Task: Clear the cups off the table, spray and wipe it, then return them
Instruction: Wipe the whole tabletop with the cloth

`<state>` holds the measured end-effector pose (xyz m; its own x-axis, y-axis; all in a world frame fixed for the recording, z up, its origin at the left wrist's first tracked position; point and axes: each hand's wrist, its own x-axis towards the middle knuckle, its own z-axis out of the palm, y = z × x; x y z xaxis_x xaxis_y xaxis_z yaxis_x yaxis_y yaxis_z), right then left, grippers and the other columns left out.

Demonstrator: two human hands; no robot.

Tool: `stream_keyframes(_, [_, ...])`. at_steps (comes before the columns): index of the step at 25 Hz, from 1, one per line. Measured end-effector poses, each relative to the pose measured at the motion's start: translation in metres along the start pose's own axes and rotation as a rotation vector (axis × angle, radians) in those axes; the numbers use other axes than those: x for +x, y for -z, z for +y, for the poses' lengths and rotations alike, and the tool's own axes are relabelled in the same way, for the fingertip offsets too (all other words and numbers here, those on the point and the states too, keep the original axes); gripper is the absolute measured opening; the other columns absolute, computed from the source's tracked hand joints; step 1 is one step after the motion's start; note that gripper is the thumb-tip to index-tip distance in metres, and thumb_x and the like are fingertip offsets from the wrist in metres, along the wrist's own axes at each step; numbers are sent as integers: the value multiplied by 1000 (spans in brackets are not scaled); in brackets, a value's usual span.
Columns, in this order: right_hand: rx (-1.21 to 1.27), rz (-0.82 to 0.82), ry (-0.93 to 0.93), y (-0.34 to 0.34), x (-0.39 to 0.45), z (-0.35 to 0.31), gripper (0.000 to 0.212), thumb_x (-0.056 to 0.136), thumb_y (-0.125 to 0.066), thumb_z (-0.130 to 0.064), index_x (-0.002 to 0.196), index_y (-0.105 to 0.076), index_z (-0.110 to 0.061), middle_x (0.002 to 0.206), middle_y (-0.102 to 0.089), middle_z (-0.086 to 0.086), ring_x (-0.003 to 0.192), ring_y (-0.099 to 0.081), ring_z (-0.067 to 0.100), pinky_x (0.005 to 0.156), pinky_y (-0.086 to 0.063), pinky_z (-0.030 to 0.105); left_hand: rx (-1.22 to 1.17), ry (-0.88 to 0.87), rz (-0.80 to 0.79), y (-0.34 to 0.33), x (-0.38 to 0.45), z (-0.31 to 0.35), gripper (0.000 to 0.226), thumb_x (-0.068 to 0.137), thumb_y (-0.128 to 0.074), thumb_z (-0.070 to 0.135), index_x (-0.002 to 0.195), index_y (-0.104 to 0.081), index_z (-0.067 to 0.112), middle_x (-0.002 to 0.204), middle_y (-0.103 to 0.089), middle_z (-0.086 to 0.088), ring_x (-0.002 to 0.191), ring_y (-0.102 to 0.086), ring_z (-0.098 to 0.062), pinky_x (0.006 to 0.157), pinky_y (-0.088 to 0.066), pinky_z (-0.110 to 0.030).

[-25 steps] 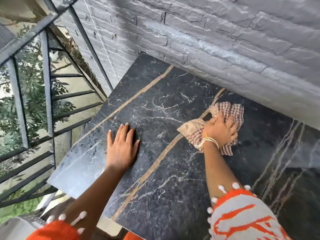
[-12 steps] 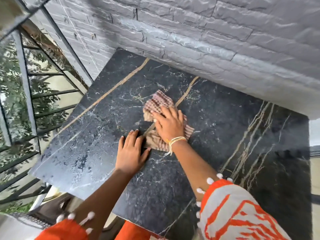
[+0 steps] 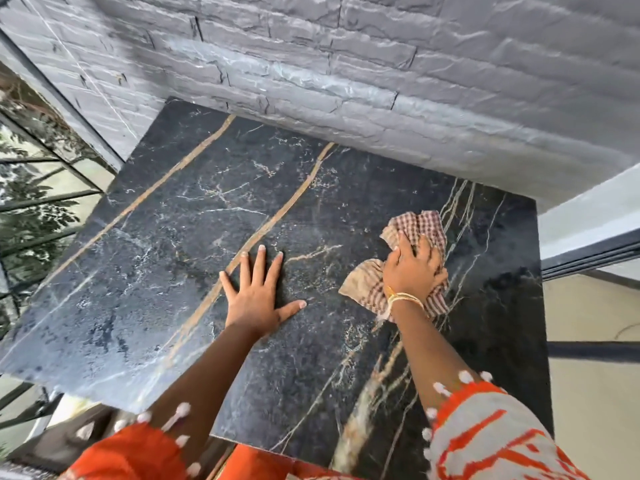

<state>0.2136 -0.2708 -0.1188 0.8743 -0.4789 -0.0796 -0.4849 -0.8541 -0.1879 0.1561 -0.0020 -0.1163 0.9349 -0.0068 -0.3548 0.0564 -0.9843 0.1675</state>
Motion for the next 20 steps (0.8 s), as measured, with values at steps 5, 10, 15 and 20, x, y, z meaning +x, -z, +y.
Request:
stream_keyframes(5, [45, -54, 205, -10, -19, -81, 44, 91, -39, -42, 134, -51, -37, 151, -37, 5, 140, -25, 41, 111, -17, 60, 59, -14, 32, -2, 2, 2, 104, 66, -12, 91, 150, 14, 37, 161, 14, 0, 148, 9, -32, 108, 1, -70])
stream_keyframes(10, [-35, -159, 887, -20, -54, -104, 38, 93, -41, -38, 128, -56, -40, 144, -47, -2, 133, -38, 31, 108, -31, 53, 71, -4, 2, -2, 0, 2, 104, 72, -33, 84, 152, 7, 31, 161, 14, -2, 148, 12, -32, 110, 0, -70])
stream_keyframes(15, [-110, -101, 541, -4, -1, -43, 44, 95, -32, -43, 138, -41, -41, 152, -36, -3, 141, -29, 26, 114, -15, 61, 37, -7, 18, -1, 1, 1, 106, 66, -23, 90, 149, 17, 38, 161, 16, 1, 148, 12, -31, 110, 3, -70])
stream_keyframes(20, [-62, -68, 128, 14, 4, 37, 48, 95, -35, -43, 143, -35, -40, 158, -26, -1, 144, -19, 30, 112, -14, 63, 47, -9, 25, -2, 1, -1, 106, 63, -16, 92, 148, 20, 39, 161, 16, 1, 148, 13, -31, 110, 1, -71])
